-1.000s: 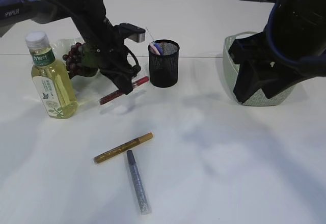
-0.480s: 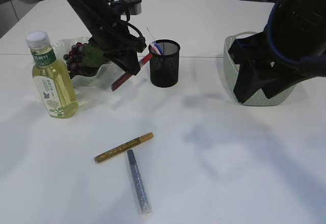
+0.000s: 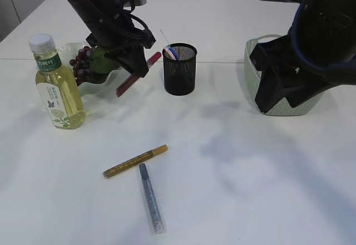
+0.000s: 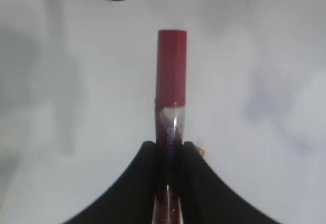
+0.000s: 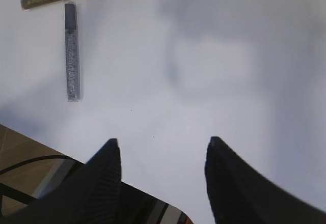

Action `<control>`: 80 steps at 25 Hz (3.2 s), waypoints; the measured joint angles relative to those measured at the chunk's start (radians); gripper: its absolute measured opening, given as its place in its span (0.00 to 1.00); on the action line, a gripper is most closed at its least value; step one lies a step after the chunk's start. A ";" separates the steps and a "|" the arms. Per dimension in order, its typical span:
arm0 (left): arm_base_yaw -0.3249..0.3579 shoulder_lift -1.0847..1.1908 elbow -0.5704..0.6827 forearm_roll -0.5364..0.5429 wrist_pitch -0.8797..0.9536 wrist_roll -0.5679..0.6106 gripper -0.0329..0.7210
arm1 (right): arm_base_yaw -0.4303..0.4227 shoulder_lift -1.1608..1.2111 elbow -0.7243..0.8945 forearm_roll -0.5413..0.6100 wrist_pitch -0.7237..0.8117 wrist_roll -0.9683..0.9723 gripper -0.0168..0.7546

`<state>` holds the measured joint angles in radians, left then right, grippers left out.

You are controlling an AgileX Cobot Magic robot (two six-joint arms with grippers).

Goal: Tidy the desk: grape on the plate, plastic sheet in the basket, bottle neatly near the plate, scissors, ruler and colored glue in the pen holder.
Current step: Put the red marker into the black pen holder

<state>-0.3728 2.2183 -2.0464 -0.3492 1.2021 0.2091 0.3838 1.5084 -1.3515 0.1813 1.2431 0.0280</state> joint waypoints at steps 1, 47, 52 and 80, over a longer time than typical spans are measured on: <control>0.000 -0.017 0.035 -0.002 -0.035 0.000 0.17 | 0.000 0.000 0.000 0.000 0.000 -0.002 0.57; -0.186 0.003 0.324 -0.314 -1.506 0.271 0.17 | 0.000 0.000 0.000 0.000 0.000 -0.016 0.57; -0.186 0.058 0.270 -0.314 -1.497 0.255 0.17 | 0.000 0.000 0.000 0.000 0.000 -0.016 0.57; -0.189 0.162 0.174 -0.251 -1.479 0.196 0.21 | 0.000 0.000 0.000 0.000 0.000 -0.028 0.57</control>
<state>-0.5614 2.3803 -1.8723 -0.6004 -0.2770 0.4048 0.3838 1.5084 -1.3515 0.1813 1.2431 0.0000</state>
